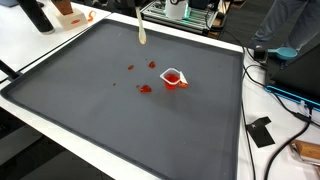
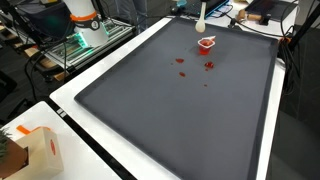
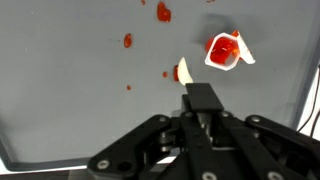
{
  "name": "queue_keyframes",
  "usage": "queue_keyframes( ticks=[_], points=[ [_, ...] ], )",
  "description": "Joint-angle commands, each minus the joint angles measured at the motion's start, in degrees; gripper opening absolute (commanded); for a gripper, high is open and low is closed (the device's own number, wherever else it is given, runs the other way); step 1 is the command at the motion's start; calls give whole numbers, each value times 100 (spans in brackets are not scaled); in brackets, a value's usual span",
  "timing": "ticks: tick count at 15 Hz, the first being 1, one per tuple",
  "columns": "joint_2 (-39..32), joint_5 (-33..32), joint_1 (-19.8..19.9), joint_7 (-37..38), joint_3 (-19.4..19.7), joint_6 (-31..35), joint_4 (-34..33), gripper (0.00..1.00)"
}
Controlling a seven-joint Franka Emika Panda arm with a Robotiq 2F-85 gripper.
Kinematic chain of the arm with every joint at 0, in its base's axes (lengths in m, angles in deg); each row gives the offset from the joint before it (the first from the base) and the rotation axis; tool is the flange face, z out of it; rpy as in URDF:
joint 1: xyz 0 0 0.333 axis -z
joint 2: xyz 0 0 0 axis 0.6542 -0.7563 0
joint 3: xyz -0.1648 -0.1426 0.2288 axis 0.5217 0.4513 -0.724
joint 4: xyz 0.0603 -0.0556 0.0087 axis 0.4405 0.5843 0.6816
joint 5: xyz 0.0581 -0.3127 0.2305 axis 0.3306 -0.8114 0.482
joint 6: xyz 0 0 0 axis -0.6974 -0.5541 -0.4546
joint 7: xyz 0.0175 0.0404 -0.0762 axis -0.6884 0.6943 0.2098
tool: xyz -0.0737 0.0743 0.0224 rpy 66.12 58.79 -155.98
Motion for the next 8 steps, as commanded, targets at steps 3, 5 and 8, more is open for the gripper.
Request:
queue_keyframes(
  ticks=[3,5,8],
  points=[
    [151,-129,-73,214,34,-337,59,3],
    [170,-121,-77,207,32,-344,62,3],
    [34,2,-61,68,36,-226,-34,13]
  ],
)
